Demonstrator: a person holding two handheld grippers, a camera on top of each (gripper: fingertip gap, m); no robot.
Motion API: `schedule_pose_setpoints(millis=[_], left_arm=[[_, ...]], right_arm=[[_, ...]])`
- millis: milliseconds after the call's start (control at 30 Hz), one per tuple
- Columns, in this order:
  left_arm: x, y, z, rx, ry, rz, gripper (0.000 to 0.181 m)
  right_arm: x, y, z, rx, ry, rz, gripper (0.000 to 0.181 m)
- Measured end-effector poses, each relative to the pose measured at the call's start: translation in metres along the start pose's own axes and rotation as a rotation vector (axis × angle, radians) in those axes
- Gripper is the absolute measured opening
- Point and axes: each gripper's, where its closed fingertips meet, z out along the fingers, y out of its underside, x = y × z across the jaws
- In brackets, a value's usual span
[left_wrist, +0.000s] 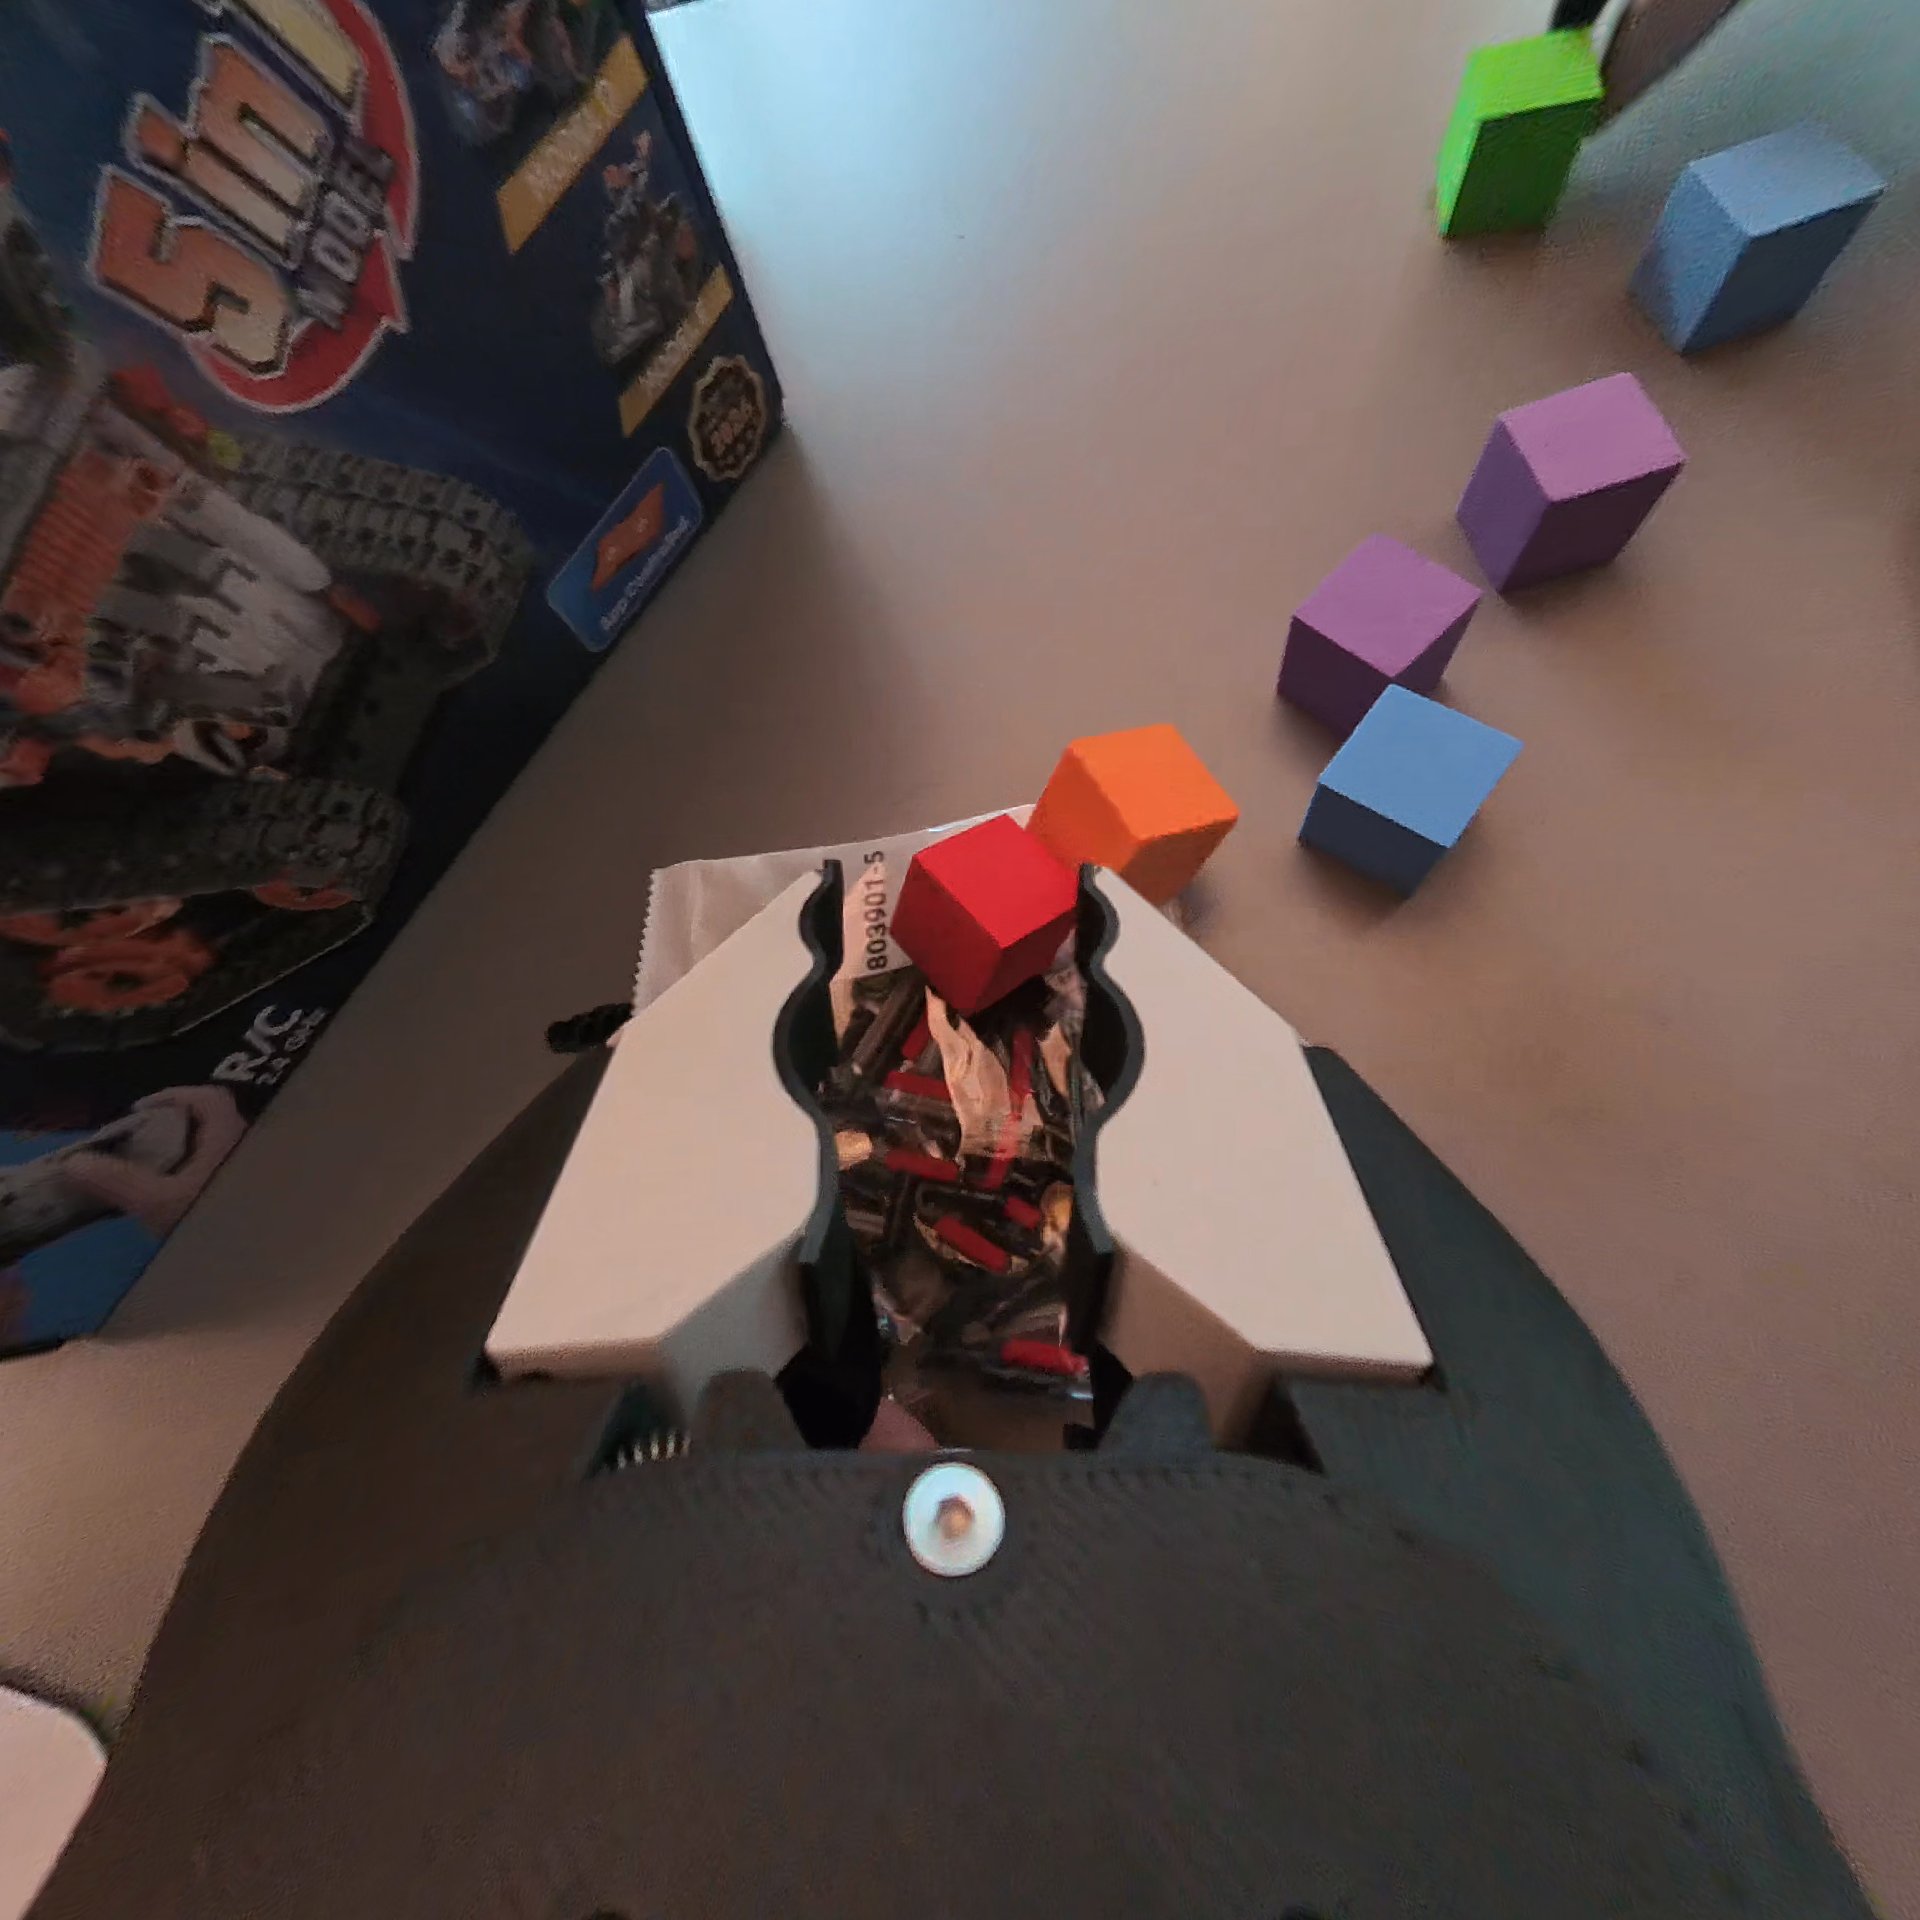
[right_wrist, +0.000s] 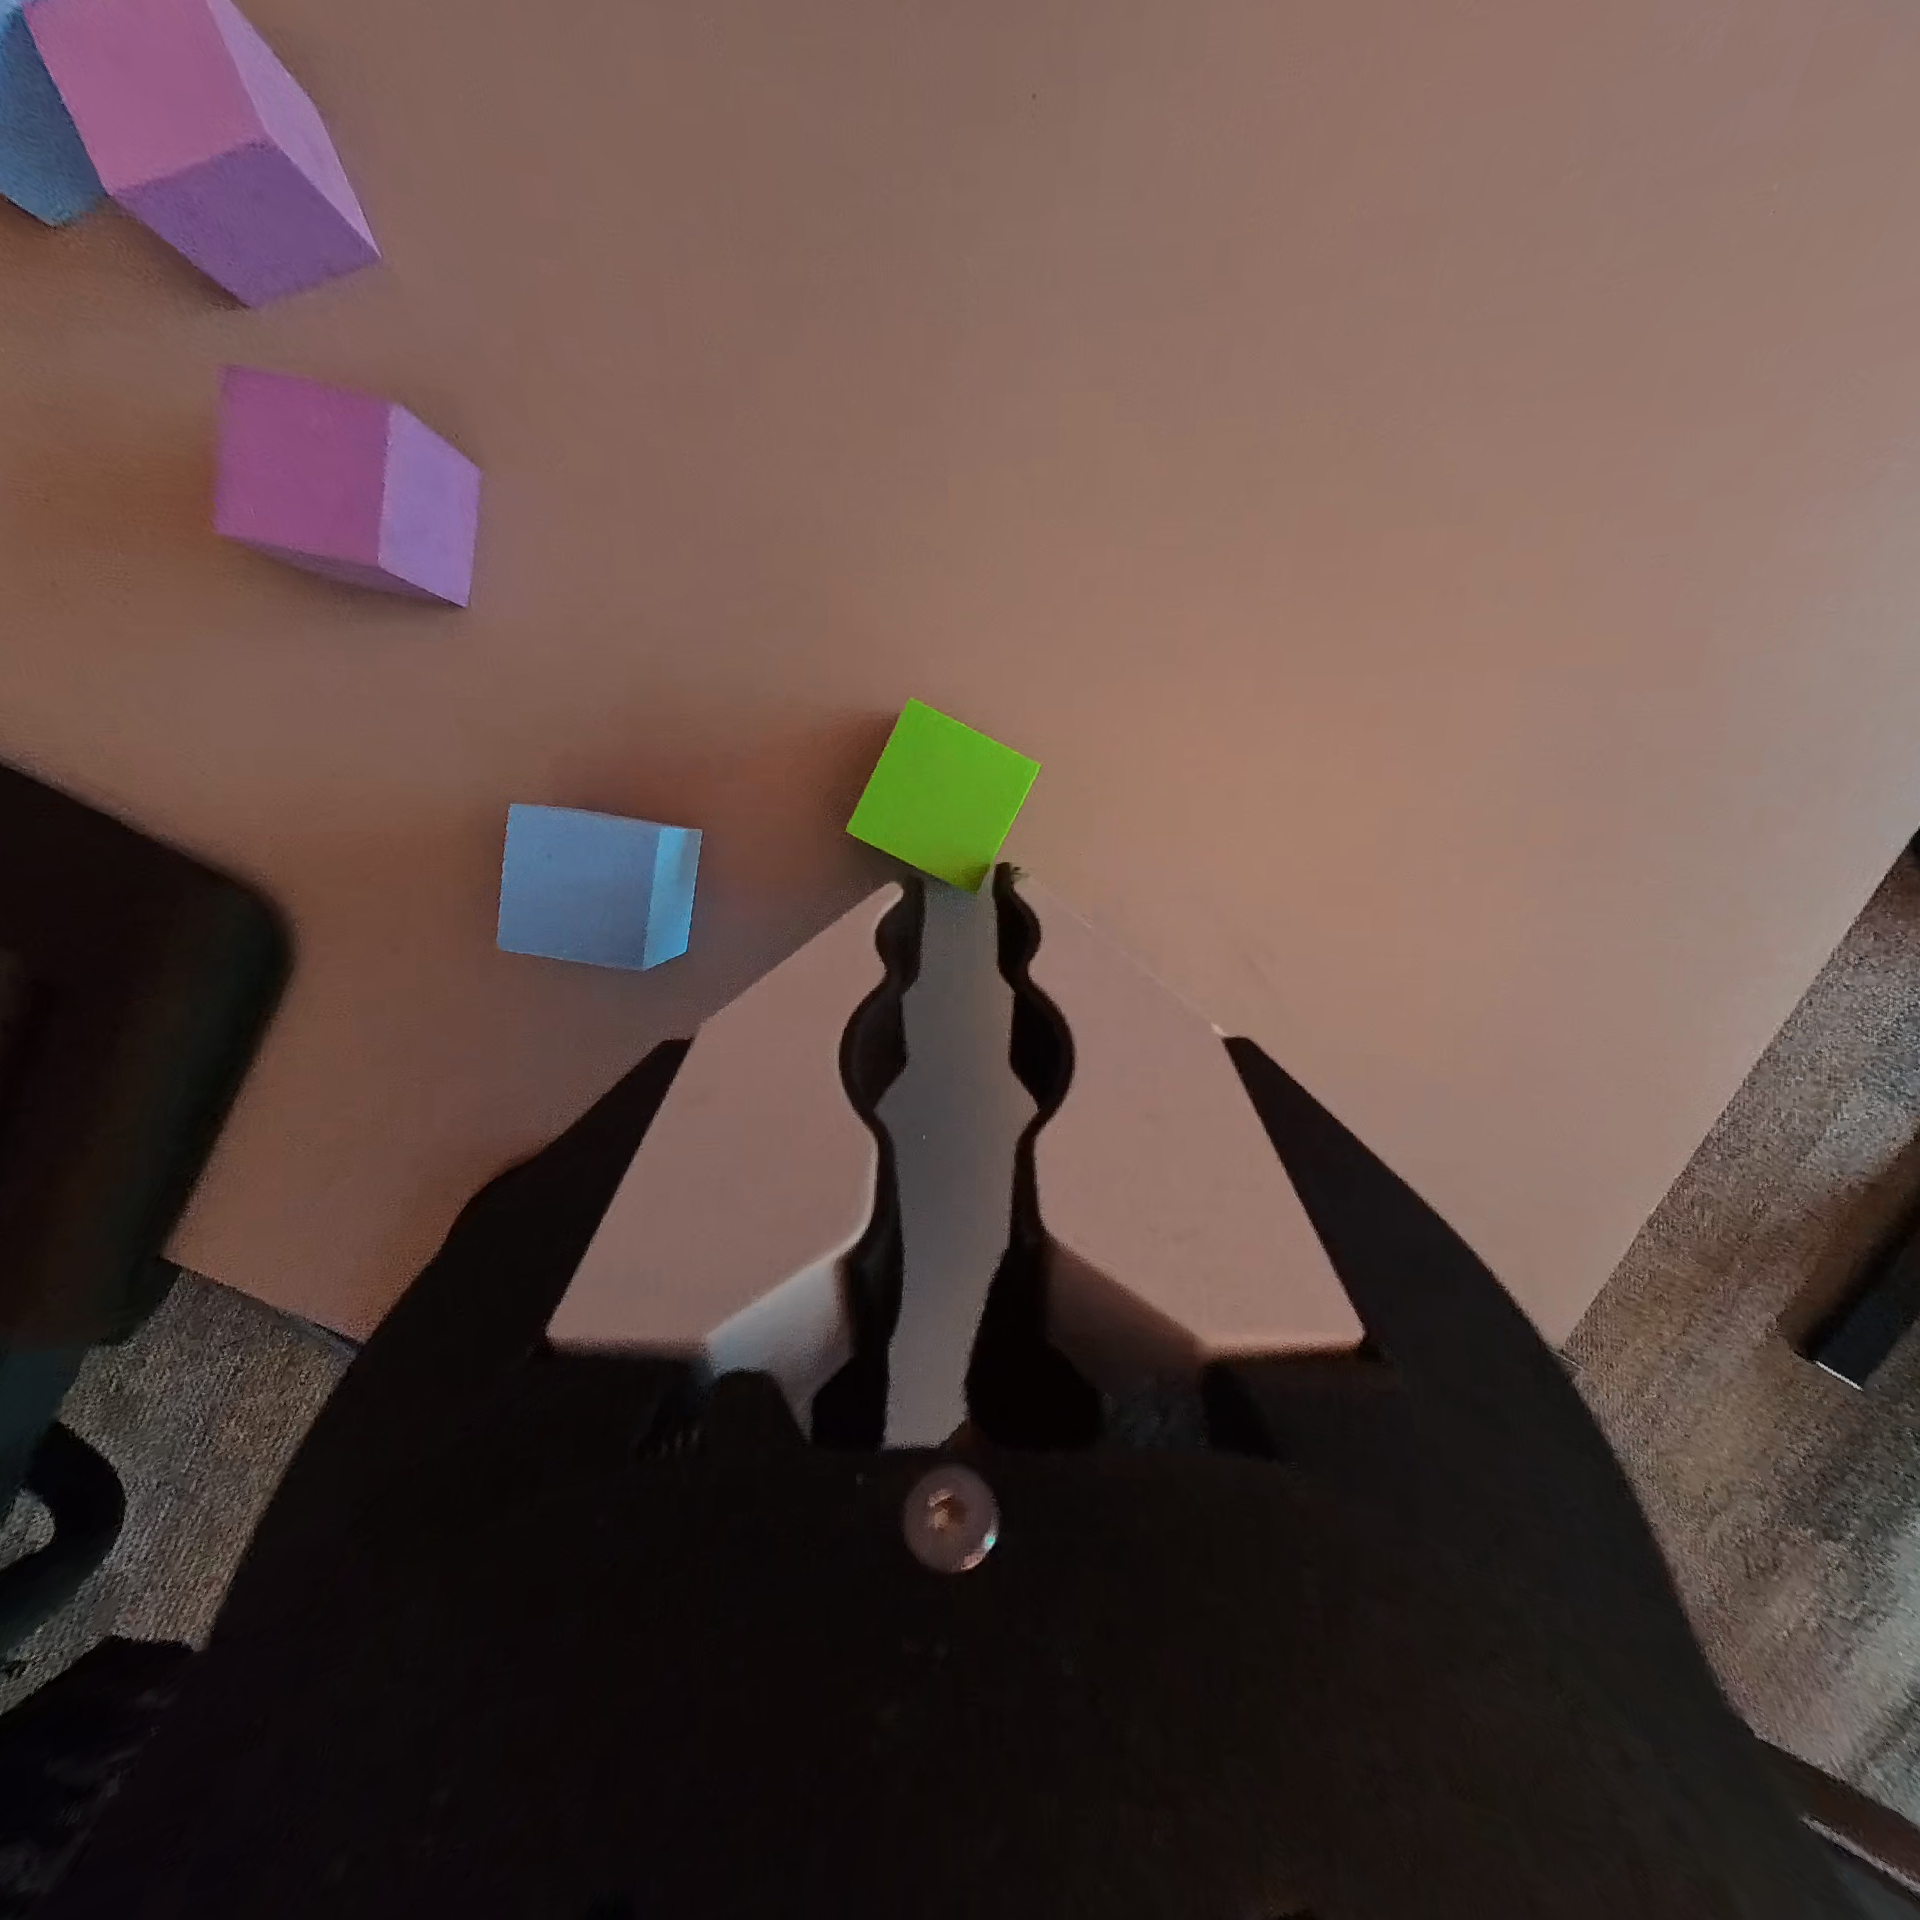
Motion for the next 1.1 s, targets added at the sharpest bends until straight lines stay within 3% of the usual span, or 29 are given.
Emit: schedule_pose_setpoints(millis=[233,400,600,700,867,1100], left_arm=[[0.017,0.012,0.006,-0.051,0.092,0.015,0.037],[0.016,0.012,0.008,-0.066,0.05,0.05,0.028],[-0.008,0.001,-0.022,-0.046,-0.032,0.018,0.027],[-0.019,0.014,-0.036,-0.097,-0.053,-0.015,0.028],[-0.022,0.05,-0.033,-0.218,-0.079,-0.032,0.027],[-0.004,0.048,-0.026,-0.201,-0.023,-0.055,0.027]], right_arm=[[-0.005,-0.02,-0.012,0.098,0.013,-0.03,0.029],[-0.01,-0.032,-0.006,0.084,0.026,-0.059,0.03],[-0.013,-0.036,0.001,0.107,0.024,-0.051,0.03],[-0.013,-0.036,0.001,0.112,0.03,-0.049,0.032],[-0.014,-0.033,0.004,0.08,0.034,-0.061,0.033],[-0.018,-0.033,0.004,0.09,0.028,-0.061,0.034]])
